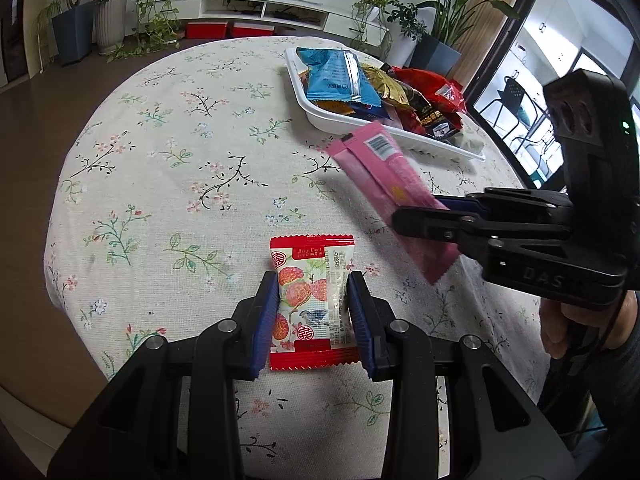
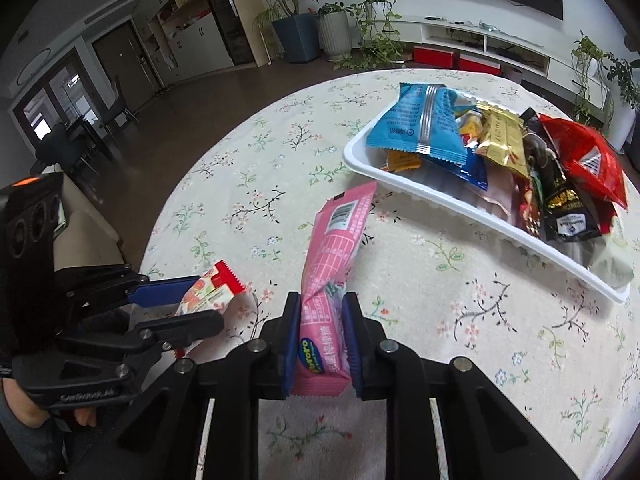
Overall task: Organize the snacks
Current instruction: 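Carry the strawberry and pink packets over the white tray and lower them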
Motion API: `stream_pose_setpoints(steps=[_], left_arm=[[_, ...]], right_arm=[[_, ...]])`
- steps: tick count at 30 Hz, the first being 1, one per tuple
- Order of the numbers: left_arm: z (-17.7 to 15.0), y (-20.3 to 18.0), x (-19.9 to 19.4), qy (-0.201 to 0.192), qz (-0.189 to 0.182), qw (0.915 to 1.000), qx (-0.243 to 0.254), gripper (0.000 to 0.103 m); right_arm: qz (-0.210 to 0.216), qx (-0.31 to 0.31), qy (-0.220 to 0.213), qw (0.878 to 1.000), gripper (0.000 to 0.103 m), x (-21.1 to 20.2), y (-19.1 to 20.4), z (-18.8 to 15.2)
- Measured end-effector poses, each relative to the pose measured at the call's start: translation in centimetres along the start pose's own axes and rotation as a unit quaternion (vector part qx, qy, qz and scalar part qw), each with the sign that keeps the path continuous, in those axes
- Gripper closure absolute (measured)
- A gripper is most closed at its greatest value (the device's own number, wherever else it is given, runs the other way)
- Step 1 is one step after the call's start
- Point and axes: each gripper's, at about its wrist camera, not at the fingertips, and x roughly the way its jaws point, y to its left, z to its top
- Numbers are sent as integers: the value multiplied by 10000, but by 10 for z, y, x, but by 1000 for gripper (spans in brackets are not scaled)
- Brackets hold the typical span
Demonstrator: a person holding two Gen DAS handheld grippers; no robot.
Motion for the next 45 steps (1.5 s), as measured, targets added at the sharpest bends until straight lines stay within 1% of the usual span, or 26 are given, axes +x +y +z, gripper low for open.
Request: stream_pose_setpoints(steps=[6,9,12,16,20,22,24,28,30,33,36,38,42,45], left_arm=[[1,-2,-3,-40,-50,10000,12,70],[4,-4,-5,-59,-90,9999,2,70],[15,-9,-9,-124,-162,9998,18,70],[47,-28,-15,-303,-297,9989,193,70],[97,-56,-17,-548,-342,9966,517,70],[122,-66,-13,-623,-349,9957,596,70],[151,-75,-5,-660,-370,9951,631,70],[198,-91,16,-652,-212,9944,808,70],[218,-95,33,-589,-92,9946,848,70],[238,-93,58,-452,20,9956,827,70],[251,-88,87,-264,49,9968,747,70],[255,-89,102,-176,91,9967,792,70],[256,-89,128,-37,117,9962,867,70],[255,-87,140,-29,126,9962,865,70]], right_arm=[[80,306,-296,9991,80,-28,-12,-16],[23,533,-435,9976,80,-41,-27,-23],[-70,754,-567,9955,80,-54,-45,-24],[-198,929,-806,9922,80,-72,-68,-14],[-331,901,-1030,9900,80,-86,-79,3],[-413,883,-1129,9888,80,-92,-85,16],[-480,856,-1197,9879,80,-94,-91,30],[-639,821,-1203,9873,80,-90,-103,57],[-740,804,-1182,9870,80,-83,-107,69],[-849,789,-1089,9873,80,-71,-114,81],[-937,828,-917,9879,80,-53,-121,88],[-987,895,-836,9876,80,-44,-126,90],[-1035,843,-781,9880,80,-33,-126,91],[-1099,832,-745,9876,80,-27,-130,94]])
